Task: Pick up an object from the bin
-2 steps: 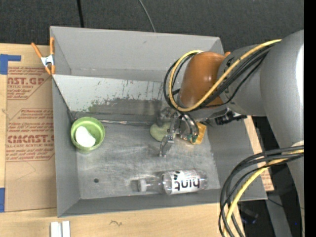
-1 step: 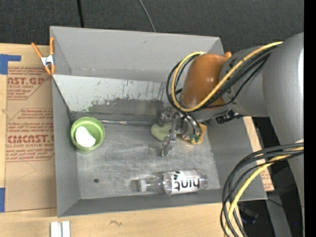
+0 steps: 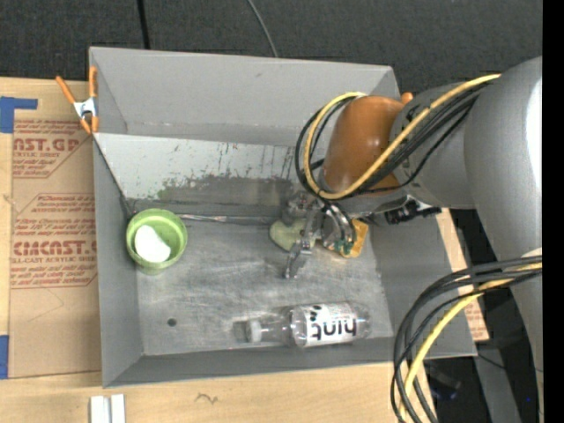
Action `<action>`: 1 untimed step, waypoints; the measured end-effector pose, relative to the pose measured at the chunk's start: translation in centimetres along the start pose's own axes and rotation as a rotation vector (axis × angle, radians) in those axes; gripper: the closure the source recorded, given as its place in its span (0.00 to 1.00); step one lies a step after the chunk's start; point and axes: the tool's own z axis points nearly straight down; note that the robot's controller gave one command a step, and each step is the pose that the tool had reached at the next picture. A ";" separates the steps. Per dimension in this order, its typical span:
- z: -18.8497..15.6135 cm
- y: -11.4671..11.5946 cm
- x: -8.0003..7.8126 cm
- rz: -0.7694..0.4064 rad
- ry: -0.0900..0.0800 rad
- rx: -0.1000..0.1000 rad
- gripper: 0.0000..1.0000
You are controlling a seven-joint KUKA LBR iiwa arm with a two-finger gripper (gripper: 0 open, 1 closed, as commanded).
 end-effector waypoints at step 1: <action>-0.4 0.1 -0.4 -0.064 0.011 0.006 0.00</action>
Offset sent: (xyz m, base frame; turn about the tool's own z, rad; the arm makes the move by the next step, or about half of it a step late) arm 0.0000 0.0000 0.0000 -0.0001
